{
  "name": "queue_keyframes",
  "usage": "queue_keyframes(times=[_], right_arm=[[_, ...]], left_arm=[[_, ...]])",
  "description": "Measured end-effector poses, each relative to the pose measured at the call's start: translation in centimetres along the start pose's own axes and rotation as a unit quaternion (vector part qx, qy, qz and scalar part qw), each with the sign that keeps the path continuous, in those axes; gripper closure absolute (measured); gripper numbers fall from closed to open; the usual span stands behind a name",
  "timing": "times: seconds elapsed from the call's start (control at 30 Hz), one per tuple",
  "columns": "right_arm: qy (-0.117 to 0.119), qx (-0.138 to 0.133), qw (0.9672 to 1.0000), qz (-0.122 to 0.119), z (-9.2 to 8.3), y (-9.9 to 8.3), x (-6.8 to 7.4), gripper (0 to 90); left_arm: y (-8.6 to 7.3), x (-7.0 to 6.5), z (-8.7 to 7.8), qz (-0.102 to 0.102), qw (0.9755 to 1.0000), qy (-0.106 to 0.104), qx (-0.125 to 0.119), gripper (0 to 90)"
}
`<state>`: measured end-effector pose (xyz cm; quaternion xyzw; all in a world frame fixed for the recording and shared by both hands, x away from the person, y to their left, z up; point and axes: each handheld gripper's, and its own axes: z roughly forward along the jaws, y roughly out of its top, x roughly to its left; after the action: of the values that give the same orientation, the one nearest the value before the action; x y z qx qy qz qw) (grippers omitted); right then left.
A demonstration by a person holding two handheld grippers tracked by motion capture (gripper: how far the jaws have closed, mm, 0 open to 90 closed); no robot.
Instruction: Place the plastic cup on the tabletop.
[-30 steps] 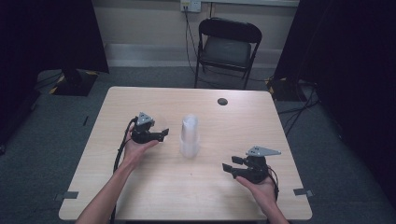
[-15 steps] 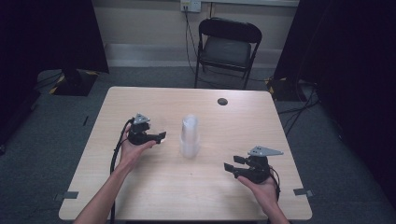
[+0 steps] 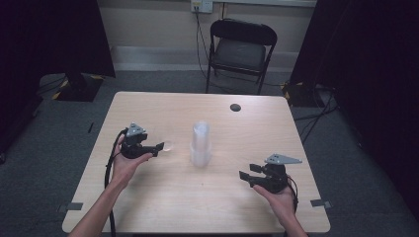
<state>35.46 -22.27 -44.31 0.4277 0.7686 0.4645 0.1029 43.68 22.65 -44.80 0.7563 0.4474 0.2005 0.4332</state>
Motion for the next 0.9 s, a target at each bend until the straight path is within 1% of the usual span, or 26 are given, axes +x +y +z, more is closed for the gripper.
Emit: queue_keyframes(times=[0.07,0.13,0.17,0.2,0.3,0.37,0.43,0.47,0.5,0.57,0.67,0.7,0.77,0.83,0.87,0.9], right_arm=[[-0.002,0.000,1.0000,0.000,0.0,0.0,0.0,41.3],[-0.002,-0.002,1.0000,0.002,-0.1,0.0,-0.1,41.2],[-0.004,-0.003,1.0000,0.000,-0.2,0.0,-0.1,41.2],[-0.005,-0.003,1.0000,0.002,-0.2,0.0,-0.2,41.2],[-0.008,-0.005,0.9999,0.005,-0.3,0.0,-0.4,41.1],[-0.011,-0.004,0.9999,0.006,-0.3,-0.1,-0.5,41.1],[-0.013,-0.005,0.9999,0.006,-0.4,-0.1,-0.6,41.0],[-0.017,-0.006,0.9998,0.006,-0.4,-0.1,-0.6,41.0],[-0.019,-0.007,0.9998,0.006,-0.5,-0.1,-0.7,41.0],[-0.022,-0.008,0.9997,0.008,-0.6,-0.1,-0.8,40.8],[-0.026,-0.011,0.9996,0.010,-0.7,-0.3,-0.9,40.6],[-0.028,-0.011,0.9995,0.009,-0.8,-0.3,-1.0,40.6],[-0.035,-0.009,0.9993,0.009,-0.8,-0.4,-1.1,40.4],[-0.042,-0.010,0.9990,0.006,-0.8,-0.4,-1.1,39.8],[-0.046,-0.009,0.9989,0.005,-0.7,-0.5,-1.2,39.6],[-0.049,-0.008,0.9988,0.005,-0.6,-0.5,-1.3,39.3]], left_arm=[[-0.1,-0.2,-0.6,0.001,1.0000,-0.009,0.000,20.0],[-0.3,-0.4,-1.2,-0.002,0.9999,-0.014,0.000,23.2],[-0.3,-0.4,-1.5,-0.005,0.9999,-0.013,-0.003,24.0],[-0.4,-0.5,-1.9,-0.007,0.9999,-0.008,-0.004,25.4],[-0.4,-0.8,-2.8,-0.002,0.9999,-0.010,-0.010,26.0],[-0.6,-1.0,-3.5,-0.006,0.9999,-0.009,-0.013,27.0],[-0.9,-1.2,-4.2,-0.012,0.9998,-0.013,-0.013,27.2],[-1.1,-1.4,-4.6,-0.017,0.9997,-0.016,-0.009,27.4],[-1.3,-1.6,-4.8,-0.017,0.9997,-0.016,-0.004,27.6],[-1.6,-2.4,-5.5,-0.005,0.9999,-0.011,0.009,29.2],[-2.1,-3.4,-6.5,0.005,0.9996,-0.020,0.017,29.6],[-2.4,-3.8,-7.0,0.005,0.9996,-0.019,0.019,29.5],[-2.9,-4.1,-7.4,0.004,0.9995,-0.024,0.019,29.4],[-3.5,-4.4,-7.5,-0.004,0.9992,-0.026,0.030,29.2],[-3.7,-4.4,-7.5,-0.005,0.9989,-0.033,0.034,28.2],[-3.9,-4.5,-7.5,-0.007,0.9987,-0.033,0.037,27.3]])
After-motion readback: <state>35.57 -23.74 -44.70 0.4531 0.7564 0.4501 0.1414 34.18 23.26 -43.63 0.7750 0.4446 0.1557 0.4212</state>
